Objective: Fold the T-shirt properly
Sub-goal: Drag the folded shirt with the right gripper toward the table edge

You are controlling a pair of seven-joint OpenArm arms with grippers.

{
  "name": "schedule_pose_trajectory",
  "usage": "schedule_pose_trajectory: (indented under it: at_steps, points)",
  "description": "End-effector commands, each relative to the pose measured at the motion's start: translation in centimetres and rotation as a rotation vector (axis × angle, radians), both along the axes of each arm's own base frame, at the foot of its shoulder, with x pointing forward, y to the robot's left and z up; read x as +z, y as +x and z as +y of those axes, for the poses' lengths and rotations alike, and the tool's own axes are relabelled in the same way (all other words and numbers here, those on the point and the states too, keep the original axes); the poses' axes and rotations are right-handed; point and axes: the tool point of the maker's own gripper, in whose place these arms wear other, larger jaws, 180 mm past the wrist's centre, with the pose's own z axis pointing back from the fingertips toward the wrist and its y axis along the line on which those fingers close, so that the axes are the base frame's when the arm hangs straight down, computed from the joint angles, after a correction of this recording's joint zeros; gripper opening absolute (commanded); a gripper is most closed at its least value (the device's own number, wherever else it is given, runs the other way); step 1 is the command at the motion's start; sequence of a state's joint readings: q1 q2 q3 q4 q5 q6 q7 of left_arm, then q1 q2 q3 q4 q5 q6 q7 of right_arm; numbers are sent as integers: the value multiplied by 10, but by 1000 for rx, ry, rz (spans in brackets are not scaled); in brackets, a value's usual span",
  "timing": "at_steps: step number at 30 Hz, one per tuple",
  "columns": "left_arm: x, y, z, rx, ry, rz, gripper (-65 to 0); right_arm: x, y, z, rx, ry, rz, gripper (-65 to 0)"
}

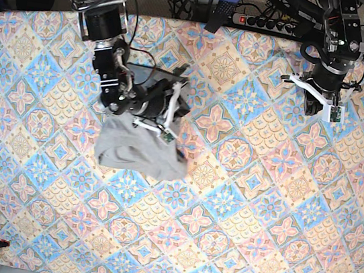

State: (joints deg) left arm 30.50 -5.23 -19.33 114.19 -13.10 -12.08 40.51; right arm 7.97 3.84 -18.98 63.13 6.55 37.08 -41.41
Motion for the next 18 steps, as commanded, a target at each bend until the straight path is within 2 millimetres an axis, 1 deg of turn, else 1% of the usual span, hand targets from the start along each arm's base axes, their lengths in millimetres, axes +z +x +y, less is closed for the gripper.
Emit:
schedule_pose_trajectory:
  at_steps: [1, 3, 7, 8, 12, 16, 18]
  points:
    - [10, 5, 1, -5, 7, -39, -650, -16, 3, -56, -28, -218, 20, -650]
    - [10, 5, 1, -5, 7, -39, -650, -14, 9, -72, -32, -247, 8, -650]
    - [10, 5, 1, -5, 7, -39, -650, -13, 14, -107, -48, -308, -2, -650]
    - [10, 5, 1, -5, 7, -39, -650, -10, 18, -112, -49, -316, -10, -650]
    - [10, 5, 1, -5, 7, -39, -650, -8, 20, -137, -57, -361, -18, -650]
    - [10, 5, 1, -5, 7, -39, -650, -7, 20, -149, -59, -384, -17, -650]
    - [10, 5, 1, -5, 7, -39, -650, -7, 20, -150, -58, -385, -17, -650]
